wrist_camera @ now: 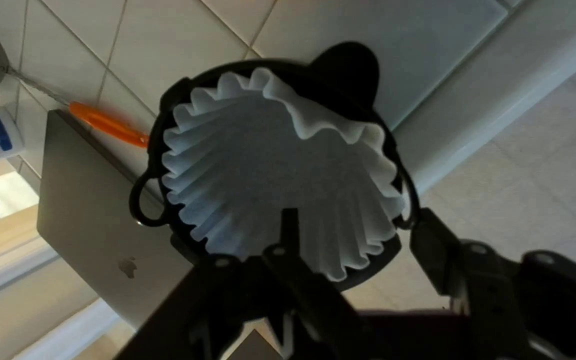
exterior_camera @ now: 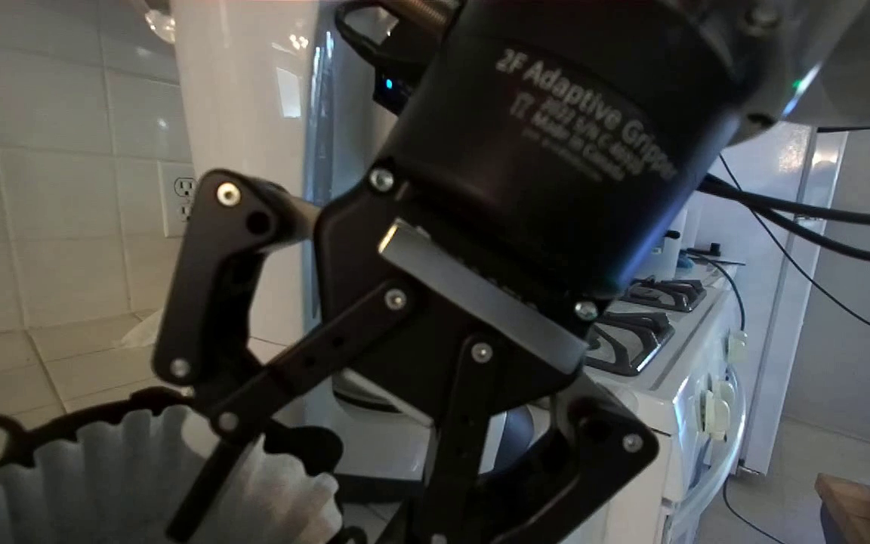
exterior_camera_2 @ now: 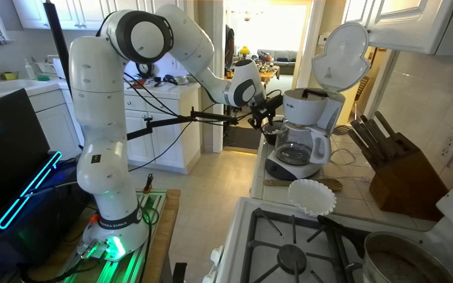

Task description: Take the chamber out of the coffee maker.

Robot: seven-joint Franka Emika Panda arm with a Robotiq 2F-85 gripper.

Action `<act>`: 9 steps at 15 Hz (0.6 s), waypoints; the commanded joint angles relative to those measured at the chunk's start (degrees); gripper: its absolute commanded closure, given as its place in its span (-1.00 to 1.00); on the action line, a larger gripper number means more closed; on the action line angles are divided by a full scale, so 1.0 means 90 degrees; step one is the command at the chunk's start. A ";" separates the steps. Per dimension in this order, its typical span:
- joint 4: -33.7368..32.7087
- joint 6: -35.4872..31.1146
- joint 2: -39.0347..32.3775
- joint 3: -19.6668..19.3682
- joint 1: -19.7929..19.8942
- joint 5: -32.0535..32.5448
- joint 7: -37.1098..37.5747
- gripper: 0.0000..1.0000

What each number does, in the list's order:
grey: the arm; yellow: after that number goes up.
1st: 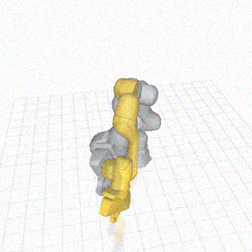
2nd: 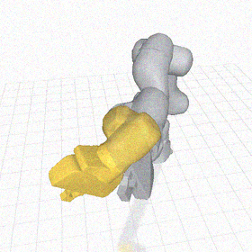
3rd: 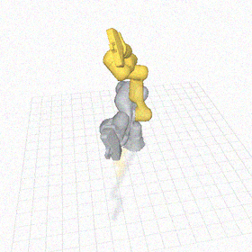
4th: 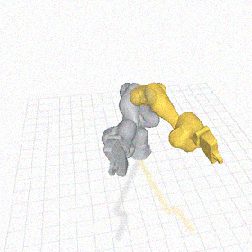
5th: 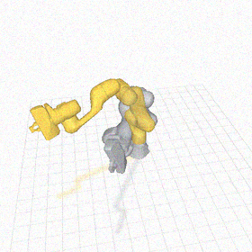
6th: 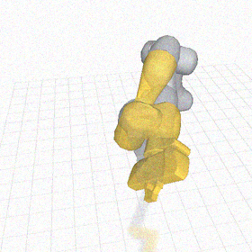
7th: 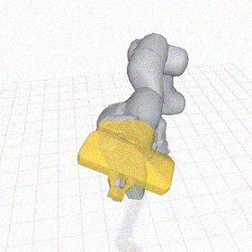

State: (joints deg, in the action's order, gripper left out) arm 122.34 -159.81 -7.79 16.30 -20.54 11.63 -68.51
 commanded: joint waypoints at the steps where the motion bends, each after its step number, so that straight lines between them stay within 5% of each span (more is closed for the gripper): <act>1: -0.0178 0.0296 0.0212 0.0081 0.0071 0.0381 0.0442 -0.82; 3: -0.0228 0.0415 0.0386 0.0055 0.0064 0.0577 0.0664 -0.99; 9: -0.0541 0.1397 0.0918 0.0095 0.0081 0.0921 0.1187 -1.00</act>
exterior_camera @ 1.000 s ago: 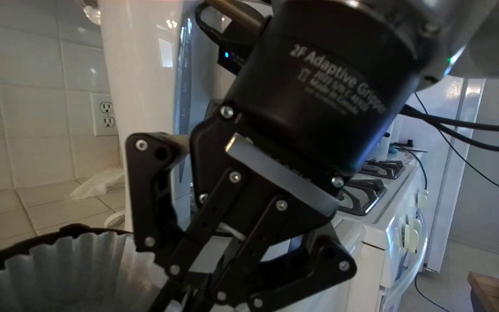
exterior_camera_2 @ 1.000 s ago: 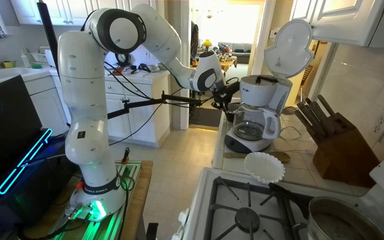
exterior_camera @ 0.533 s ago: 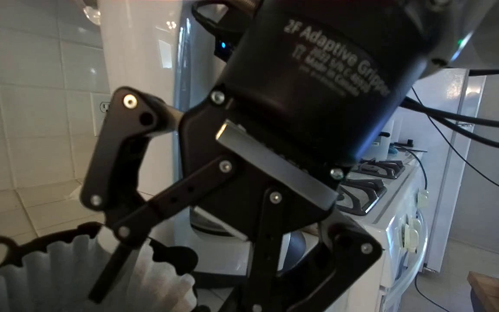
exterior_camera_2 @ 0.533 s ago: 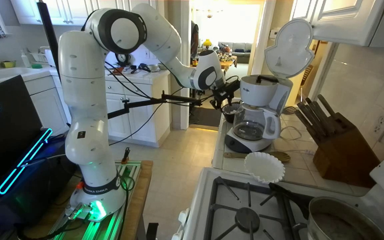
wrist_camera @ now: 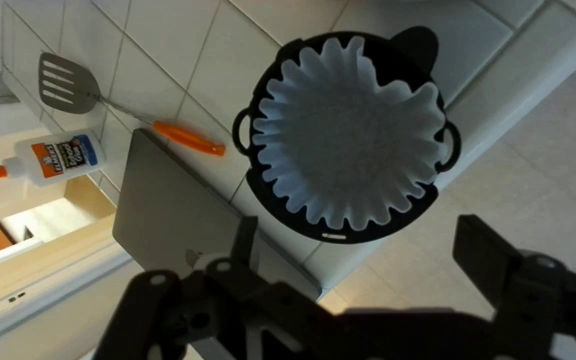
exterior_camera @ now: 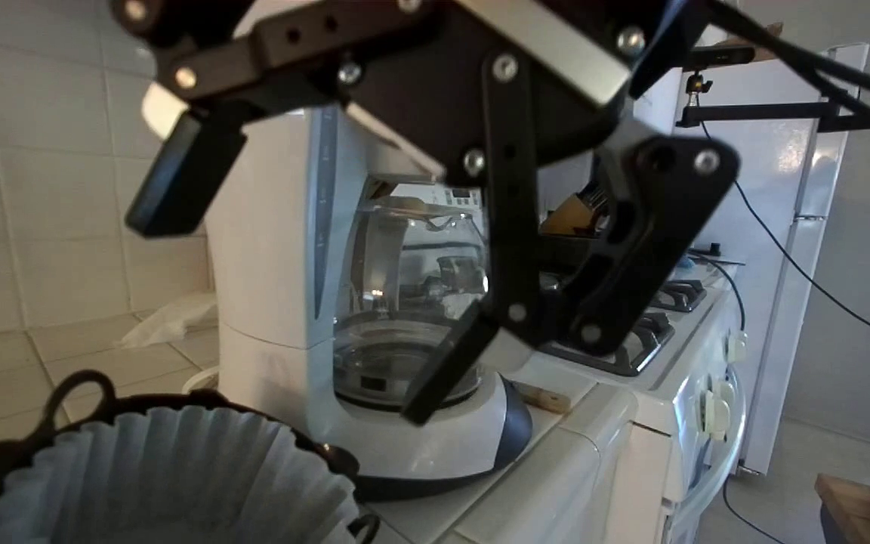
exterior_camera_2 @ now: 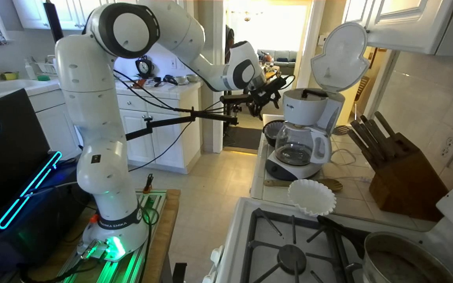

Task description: Take the chamber out of the coffee maker.

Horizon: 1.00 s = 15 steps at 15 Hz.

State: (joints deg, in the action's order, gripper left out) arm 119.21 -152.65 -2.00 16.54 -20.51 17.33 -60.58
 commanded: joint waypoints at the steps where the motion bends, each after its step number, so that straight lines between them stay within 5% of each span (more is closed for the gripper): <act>1: -0.0281 0.0867 0.0360 0.0082 0.0080 0.0239 0.0312 -1.00; 10: -0.2157 0.5056 0.0642 0.0046 0.0122 -0.1001 0.0827 -1.00; 15: -0.3293 0.6460 0.0537 -0.0142 0.0382 -0.1432 0.1770 -1.00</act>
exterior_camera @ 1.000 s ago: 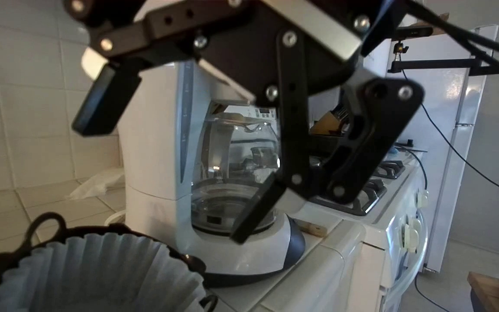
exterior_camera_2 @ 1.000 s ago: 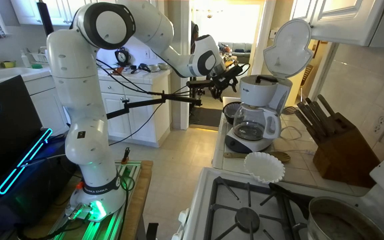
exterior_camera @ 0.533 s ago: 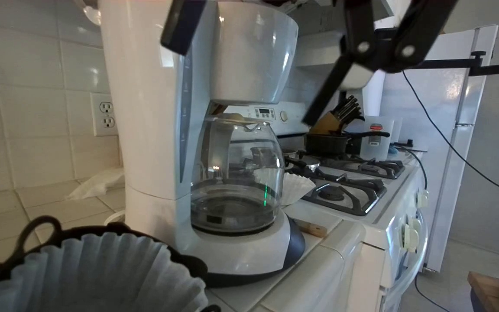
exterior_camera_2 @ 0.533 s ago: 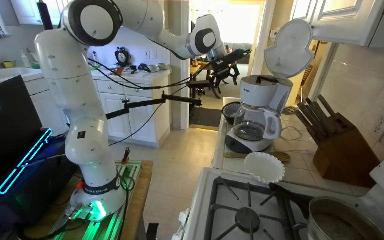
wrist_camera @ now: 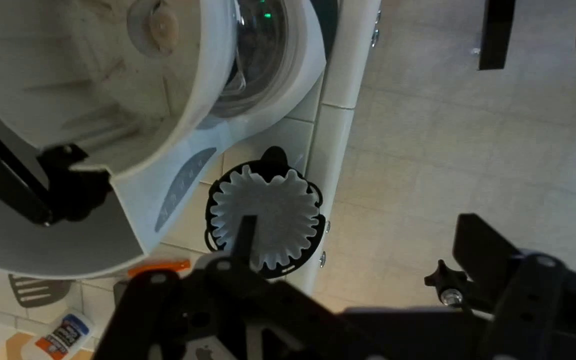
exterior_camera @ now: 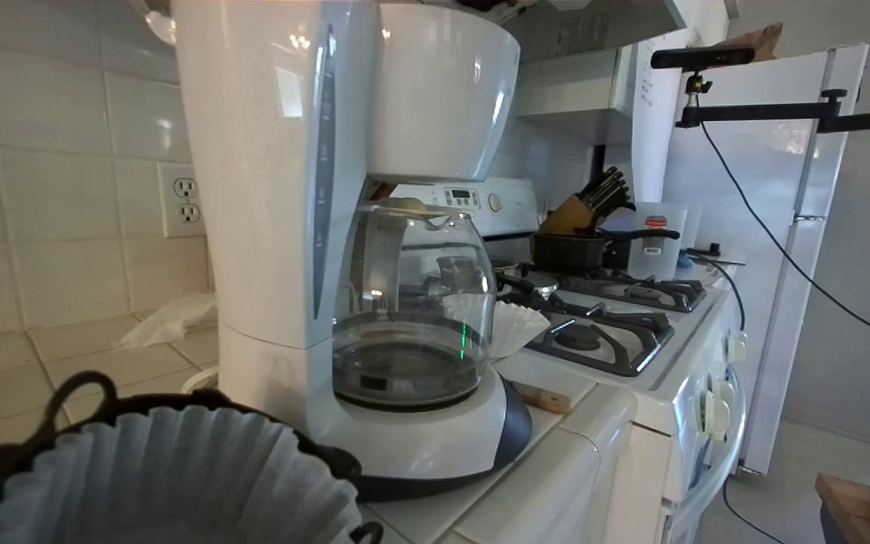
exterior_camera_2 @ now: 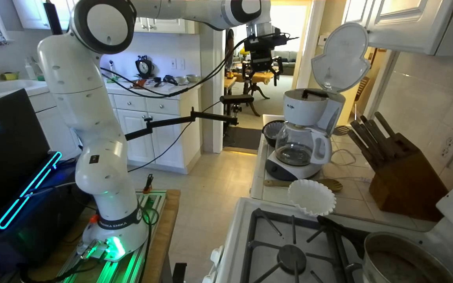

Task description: Take the chamber out of the coffee maker.

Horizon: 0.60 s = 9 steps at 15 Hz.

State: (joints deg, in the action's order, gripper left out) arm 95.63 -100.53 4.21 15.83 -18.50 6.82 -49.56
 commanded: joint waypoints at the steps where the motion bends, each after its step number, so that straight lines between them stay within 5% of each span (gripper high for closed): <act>1: -0.0830 0.0867 -0.0154 -0.0089 0.0207 -0.0262 0.0799 -1.00; 5: -0.1261 0.1516 -0.0100 -0.0129 0.0321 -0.0298 0.1990 -1.00; 6: -0.0969 0.1151 -0.0029 -0.0125 0.0298 -0.0091 0.1490 -1.00; 9: -0.1115 0.1341 -0.0031 -0.0124 0.0303 -0.0104 0.1847 -1.00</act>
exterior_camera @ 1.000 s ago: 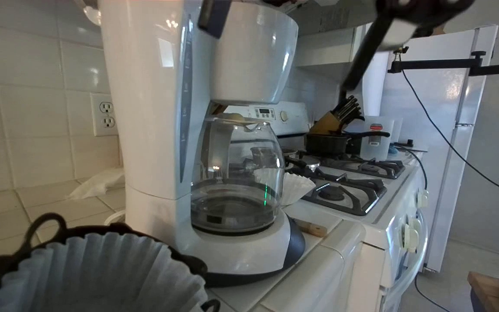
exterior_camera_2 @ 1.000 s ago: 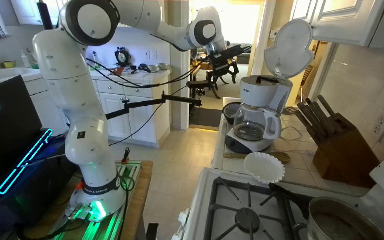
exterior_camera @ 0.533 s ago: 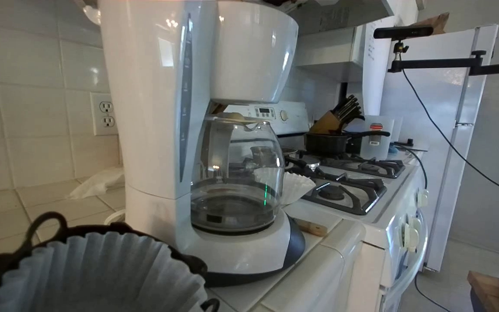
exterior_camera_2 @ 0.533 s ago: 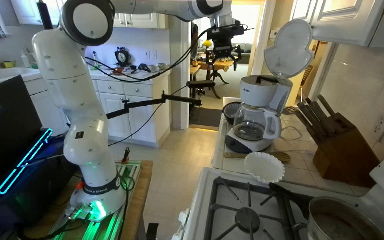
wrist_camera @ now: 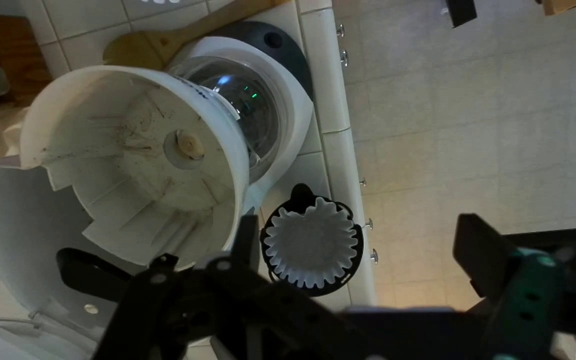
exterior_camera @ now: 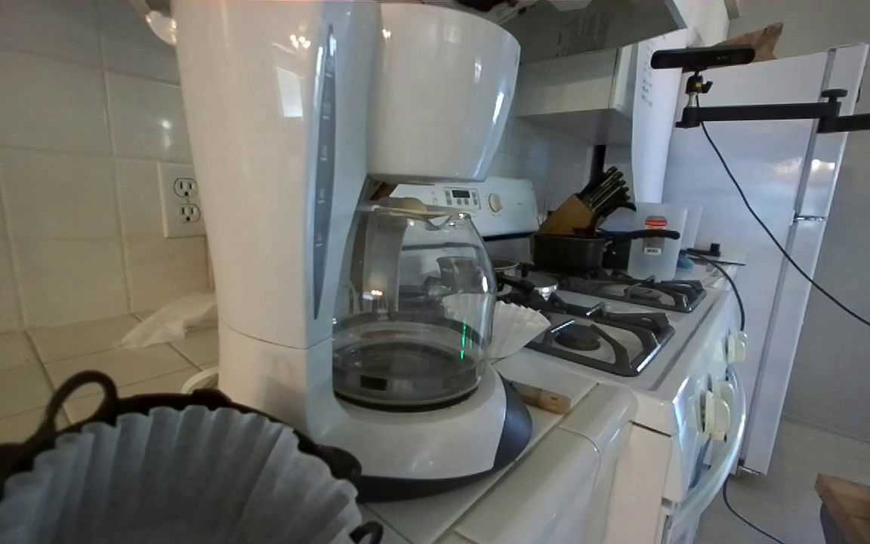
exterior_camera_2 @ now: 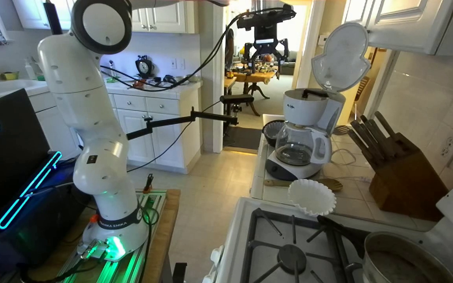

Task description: Take the chamber out of the coffee maker.

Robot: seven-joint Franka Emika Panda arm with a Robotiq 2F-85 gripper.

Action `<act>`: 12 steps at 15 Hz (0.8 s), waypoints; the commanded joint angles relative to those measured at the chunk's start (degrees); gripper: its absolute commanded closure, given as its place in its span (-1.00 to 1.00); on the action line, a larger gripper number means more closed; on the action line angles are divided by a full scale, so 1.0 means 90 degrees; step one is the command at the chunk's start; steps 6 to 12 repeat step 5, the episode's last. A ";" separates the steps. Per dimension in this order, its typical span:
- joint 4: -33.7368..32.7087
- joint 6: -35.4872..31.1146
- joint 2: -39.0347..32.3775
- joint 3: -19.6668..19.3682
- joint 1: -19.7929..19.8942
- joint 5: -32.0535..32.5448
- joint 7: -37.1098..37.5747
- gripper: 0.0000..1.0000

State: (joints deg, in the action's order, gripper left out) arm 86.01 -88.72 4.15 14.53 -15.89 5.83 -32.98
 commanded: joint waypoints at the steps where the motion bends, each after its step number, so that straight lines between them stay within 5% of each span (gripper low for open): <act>1: -0.0046 0.0029 -0.0028 0.0020 0.0013 0.0004 0.0027 -1.00; 12: -0.0046 0.0030 -0.0045 0.0021 0.0014 0.0000 0.0046 -1.00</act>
